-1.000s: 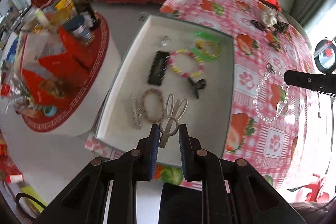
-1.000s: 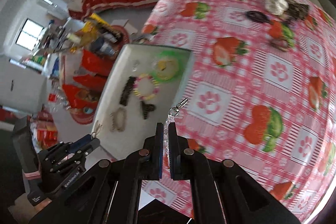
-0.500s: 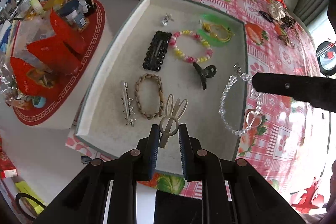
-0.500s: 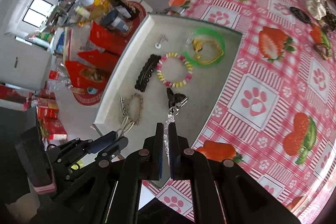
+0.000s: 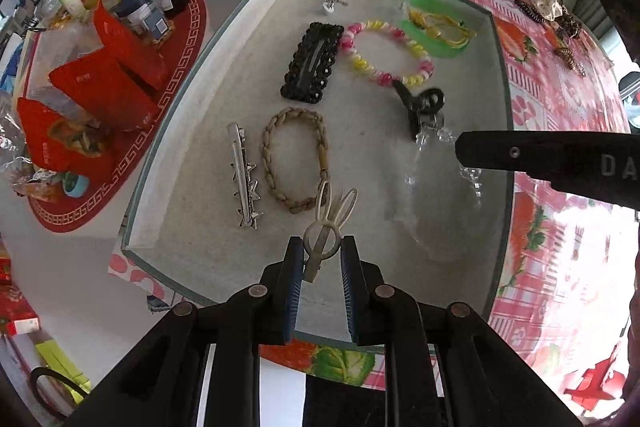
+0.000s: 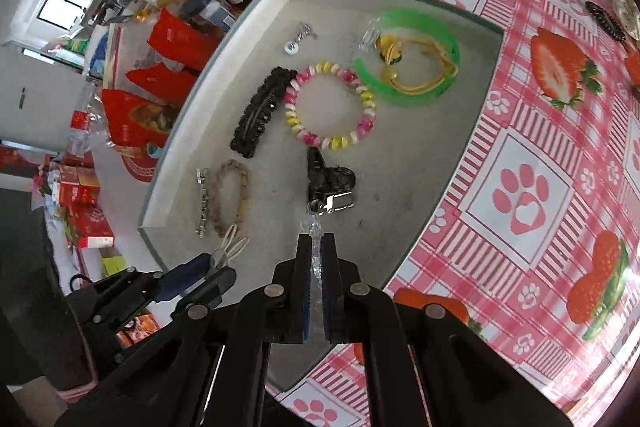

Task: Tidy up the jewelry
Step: 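Carry the bunny-ear clip and crystal bracelet over the white tray, then open the right tool then the left tool, dropping bracelet and clip in the tray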

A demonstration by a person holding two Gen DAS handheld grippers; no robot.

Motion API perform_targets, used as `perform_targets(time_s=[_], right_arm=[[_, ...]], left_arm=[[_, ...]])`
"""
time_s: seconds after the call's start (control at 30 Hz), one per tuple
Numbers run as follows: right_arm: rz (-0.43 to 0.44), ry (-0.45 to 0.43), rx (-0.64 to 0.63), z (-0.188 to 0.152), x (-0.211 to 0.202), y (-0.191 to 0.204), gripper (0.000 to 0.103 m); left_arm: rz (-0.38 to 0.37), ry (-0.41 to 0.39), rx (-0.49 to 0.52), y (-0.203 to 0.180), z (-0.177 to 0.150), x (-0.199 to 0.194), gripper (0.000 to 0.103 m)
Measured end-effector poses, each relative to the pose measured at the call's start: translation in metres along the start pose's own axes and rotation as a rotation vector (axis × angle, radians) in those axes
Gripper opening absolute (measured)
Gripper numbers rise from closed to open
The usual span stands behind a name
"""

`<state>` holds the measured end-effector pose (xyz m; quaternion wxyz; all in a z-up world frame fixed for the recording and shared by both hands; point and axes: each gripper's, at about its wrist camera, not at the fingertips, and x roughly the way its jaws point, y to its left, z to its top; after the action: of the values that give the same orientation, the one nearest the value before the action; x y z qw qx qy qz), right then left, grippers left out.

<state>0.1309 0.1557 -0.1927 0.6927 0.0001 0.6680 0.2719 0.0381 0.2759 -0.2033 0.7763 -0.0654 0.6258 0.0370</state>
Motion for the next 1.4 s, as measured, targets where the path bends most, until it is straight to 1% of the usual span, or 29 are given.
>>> perform_targets(time_s=[0.33,0.7,0.83,1.07,1.23,1.3,1.33,1.37,1.4], right_arm=[[-0.033,0.025,0.0,0.0,0.026,-0.004,0.004],[-0.054,0.027,-0.011,0.001,0.028,0.0,0.005],[-0.121,0.016,-0.044,0.002,0.028,0.003,0.005],[-0.1,0.02,-0.041,0.008,0.025,0.002,0.005],[-0.085,0.025,-0.039,0.008,0.022,0.002,0.006],[-0.078,0.027,-0.035,0.008,0.021,0.002,0.008],[-0.076,0.027,-0.034,0.008,0.019,0.002,0.016],[-0.075,0.025,-0.033,0.008,0.017,0.002,0.028],[-0.073,0.024,-0.032,0.007,0.015,0.001,0.034]], left_arm=[[0.022,0.002,0.021,-0.004,-0.001,0.007,0.025],[0.034,0.012,0.016,-0.006,0.001,0.006,0.025],[0.04,0.013,0.022,-0.008,0.002,0.006,0.025],[0.055,-0.003,0.04,-0.012,0.005,0.0,0.025],[0.06,0.004,0.033,-0.01,0.008,0.001,0.025],[0.062,0.005,0.03,-0.009,0.008,0.001,0.025],[0.062,0.004,0.03,-0.009,0.009,0.001,0.026],[0.062,0.002,0.029,-0.009,0.009,0.001,0.026],[0.062,0.0,0.028,-0.009,0.009,0.001,0.025]])
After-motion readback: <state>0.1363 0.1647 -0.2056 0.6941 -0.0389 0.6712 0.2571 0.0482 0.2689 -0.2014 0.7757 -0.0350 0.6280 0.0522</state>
